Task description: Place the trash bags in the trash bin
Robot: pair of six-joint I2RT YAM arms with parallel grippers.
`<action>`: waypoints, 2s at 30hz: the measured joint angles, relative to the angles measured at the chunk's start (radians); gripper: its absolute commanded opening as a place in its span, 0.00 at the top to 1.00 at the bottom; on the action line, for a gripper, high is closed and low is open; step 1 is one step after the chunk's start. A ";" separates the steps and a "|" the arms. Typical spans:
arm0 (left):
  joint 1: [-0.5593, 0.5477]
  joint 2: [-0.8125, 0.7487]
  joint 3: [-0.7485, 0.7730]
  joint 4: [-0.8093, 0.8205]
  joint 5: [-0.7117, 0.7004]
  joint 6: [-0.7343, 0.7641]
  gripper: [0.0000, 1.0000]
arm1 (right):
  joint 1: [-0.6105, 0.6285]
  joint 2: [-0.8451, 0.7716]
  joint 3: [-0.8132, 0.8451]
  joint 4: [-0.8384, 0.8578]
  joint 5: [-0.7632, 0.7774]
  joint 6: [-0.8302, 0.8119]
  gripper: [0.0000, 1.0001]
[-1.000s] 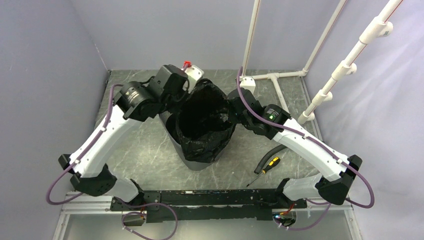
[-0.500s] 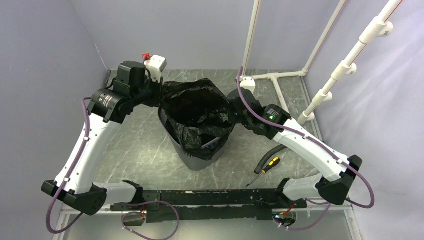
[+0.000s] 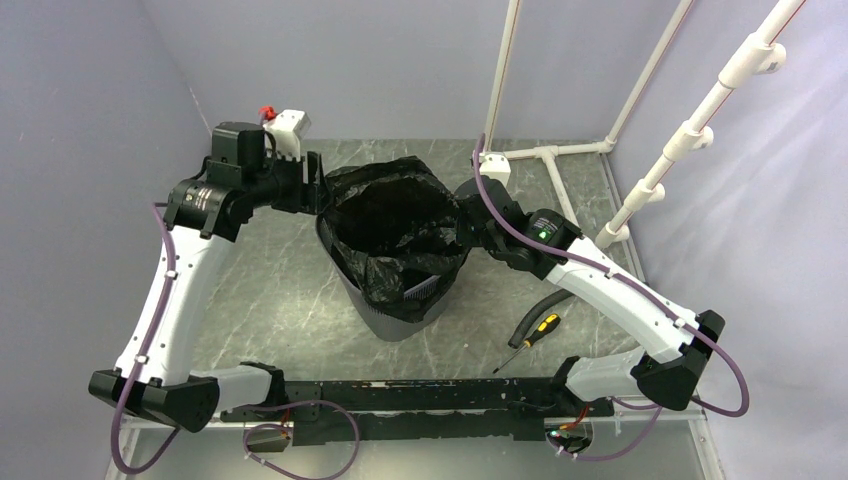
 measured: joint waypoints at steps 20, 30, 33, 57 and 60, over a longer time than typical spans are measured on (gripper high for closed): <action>-0.015 0.103 0.197 -0.069 0.209 0.288 0.28 | 0.000 0.000 0.000 0.016 -0.019 -0.014 1.00; -0.258 0.030 0.125 -0.007 0.024 0.533 0.27 | 0.000 0.000 0.000 0.021 -0.035 -0.018 1.00; -0.282 0.048 0.131 -0.013 -0.064 0.587 0.40 | 0.000 0.000 0.000 0.021 -0.038 -0.018 1.00; -0.076 0.001 -0.074 0.070 -0.090 0.255 0.87 | 0.000 -0.087 0.013 0.077 -0.123 -0.092 0.26; -0.032 -0.014 -0.088 0.071 -0.030 0.197 0.86 | 0.000 -0.107 0.008 0.092 -0.142 -0.095 0.23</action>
